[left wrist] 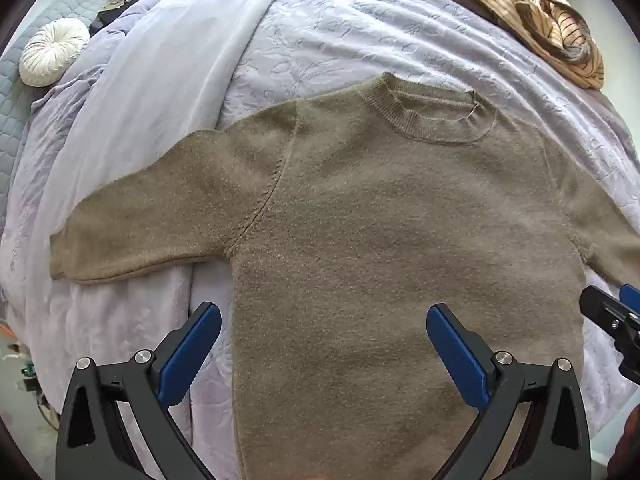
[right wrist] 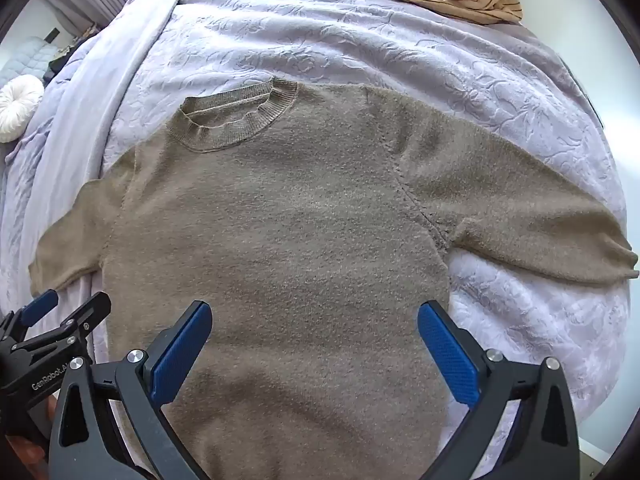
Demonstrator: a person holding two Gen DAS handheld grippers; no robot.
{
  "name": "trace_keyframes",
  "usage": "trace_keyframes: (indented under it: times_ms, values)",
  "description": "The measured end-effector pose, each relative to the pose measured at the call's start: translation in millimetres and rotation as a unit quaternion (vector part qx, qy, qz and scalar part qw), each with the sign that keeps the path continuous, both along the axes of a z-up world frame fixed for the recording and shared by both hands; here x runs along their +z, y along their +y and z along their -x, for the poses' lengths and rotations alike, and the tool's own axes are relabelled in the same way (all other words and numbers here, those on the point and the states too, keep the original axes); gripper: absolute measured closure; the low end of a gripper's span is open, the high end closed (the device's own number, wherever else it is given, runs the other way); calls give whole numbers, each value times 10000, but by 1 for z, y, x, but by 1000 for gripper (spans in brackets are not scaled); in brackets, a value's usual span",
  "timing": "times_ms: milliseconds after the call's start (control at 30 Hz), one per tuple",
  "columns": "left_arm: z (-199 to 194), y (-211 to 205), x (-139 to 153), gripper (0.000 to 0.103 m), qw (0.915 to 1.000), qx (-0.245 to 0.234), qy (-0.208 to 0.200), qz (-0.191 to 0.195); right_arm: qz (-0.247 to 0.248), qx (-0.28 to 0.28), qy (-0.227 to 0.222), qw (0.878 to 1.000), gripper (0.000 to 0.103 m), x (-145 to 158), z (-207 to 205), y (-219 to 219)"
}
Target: Fold small clothes
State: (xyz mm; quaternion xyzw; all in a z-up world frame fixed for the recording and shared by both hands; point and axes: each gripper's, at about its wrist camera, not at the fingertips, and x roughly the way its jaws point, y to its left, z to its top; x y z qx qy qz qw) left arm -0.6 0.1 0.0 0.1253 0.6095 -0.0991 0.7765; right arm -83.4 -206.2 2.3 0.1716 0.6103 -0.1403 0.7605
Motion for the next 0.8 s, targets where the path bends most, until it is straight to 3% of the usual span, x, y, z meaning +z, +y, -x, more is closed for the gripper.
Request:
trace_keyframes:
  times_ms: [133,200,400,800]
  values:
    - [1,10,-10,0,9997,40,57,253,78,-1,-5,10000,0,-1,0,2]
    - [-5,5,-9,0,9997,47,206,94,71,-8,-4,10000,0,0,-3,6]
    - [2,1,-6,0,9999,11,119,-13,153,24,-1,9999,0,-1,-2,7]
    - [6,3,-6,0,9997,-36,244,83,194,85,29,9998,0,-1,-5,8]
